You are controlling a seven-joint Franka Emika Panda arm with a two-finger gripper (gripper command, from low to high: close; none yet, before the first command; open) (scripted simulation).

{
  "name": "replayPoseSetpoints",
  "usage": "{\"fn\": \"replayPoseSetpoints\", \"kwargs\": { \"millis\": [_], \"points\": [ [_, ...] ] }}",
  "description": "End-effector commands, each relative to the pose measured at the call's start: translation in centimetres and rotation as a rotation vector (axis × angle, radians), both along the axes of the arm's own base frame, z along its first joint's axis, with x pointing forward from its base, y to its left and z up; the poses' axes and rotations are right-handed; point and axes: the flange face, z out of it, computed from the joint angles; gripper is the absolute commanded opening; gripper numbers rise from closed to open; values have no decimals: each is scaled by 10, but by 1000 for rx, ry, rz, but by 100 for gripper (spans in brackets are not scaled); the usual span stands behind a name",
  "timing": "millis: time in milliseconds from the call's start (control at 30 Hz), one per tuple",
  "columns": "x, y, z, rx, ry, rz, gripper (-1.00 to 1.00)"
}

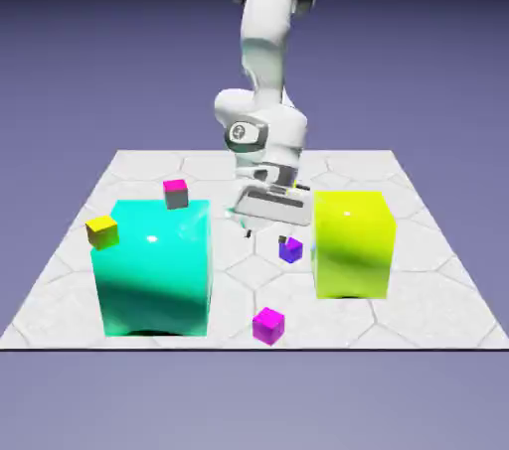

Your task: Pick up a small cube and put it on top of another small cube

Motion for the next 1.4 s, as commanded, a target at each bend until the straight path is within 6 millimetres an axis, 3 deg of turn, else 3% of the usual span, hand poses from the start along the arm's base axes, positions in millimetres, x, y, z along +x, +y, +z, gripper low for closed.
{"fn": "replayPoseSetpoints", "kwargs": {
  "millis": [0,333,533,733,800,1067,1300,1333,1367],
  "points": [
    [-4,0,-6,-2,13,12,0],
    [-51,3,-50,15,128,141,0],
    [-89,10,-63,41,188,239,0],
    [-126,32,-68,153,282,255,0],
    [-156,38,-69,221,364,280,0],
    [-143,42,-97,245,317,285,0],
    [-152,43,-138,219,369,278,0],
    [-152,43,-138,219,369,278,-100],
    [-152,43,-138,219,369,278,-100]
  ]
}}
